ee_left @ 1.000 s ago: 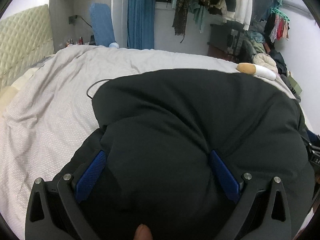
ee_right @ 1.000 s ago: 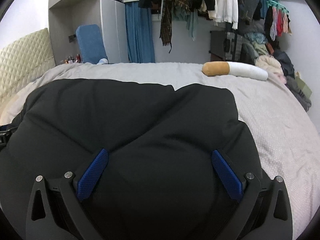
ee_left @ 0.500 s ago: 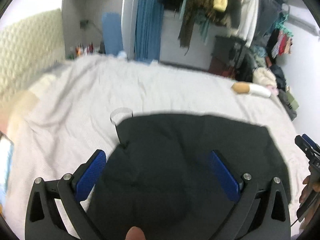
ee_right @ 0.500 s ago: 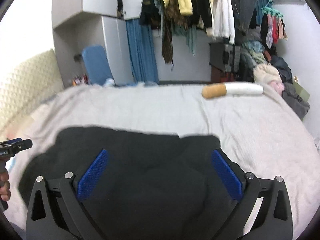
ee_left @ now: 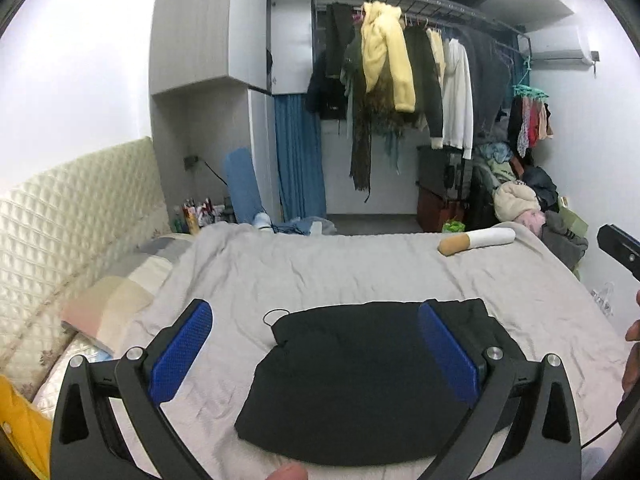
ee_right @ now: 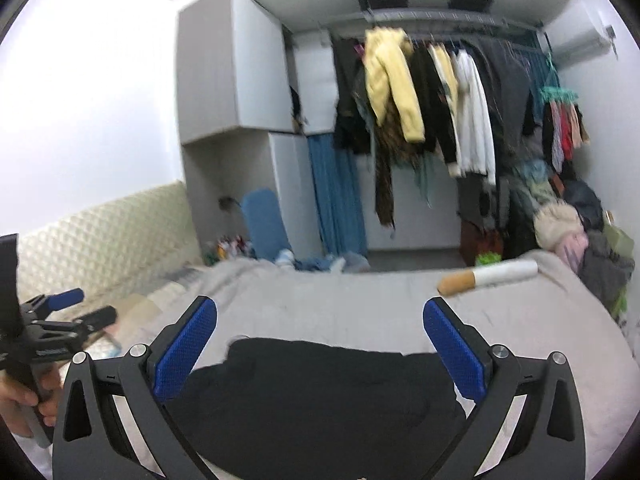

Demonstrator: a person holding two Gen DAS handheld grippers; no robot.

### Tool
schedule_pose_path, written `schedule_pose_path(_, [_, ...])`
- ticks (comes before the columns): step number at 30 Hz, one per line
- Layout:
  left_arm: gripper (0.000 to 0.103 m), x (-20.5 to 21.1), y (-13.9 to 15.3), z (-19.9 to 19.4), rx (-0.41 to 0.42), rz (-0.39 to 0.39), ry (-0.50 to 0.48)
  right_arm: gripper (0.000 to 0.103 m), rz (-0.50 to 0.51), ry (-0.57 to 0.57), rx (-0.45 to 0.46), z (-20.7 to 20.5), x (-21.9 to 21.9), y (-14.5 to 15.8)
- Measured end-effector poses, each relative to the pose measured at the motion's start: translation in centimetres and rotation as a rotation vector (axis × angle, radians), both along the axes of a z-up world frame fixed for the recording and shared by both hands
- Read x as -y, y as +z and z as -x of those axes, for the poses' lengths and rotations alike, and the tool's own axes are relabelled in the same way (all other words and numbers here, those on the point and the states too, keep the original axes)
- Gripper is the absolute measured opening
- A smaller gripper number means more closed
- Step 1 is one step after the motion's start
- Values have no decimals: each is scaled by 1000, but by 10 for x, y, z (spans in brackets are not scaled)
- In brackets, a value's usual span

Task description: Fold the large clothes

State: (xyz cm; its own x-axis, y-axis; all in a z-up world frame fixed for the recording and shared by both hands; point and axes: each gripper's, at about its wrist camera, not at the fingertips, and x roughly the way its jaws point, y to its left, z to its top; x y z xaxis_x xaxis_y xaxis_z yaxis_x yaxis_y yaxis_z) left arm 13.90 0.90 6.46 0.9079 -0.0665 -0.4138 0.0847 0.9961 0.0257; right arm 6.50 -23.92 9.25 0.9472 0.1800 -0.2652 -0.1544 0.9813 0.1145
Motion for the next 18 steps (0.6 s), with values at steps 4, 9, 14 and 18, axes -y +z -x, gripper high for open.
schedule_pose_path(4, [103, 8, 7, 45, 34, 10, -17, 103, 22, 55, 62, 43, -19, 9])
schedule_pose_path(9, [103, 14, 6, 97, 37, 41, -68, 103, 34, 65, 113, 83, -32, 7])
schedule_pose_path(14, [103, 14, -6, 123, 31, 51, -56, 103, 22, 25, 81, 106, -37, -13])
schedule_pose_path(18, [103, 13, -21, 131, 11, 61, -47, 103, -8, -8, 29, 113, -33, -30])
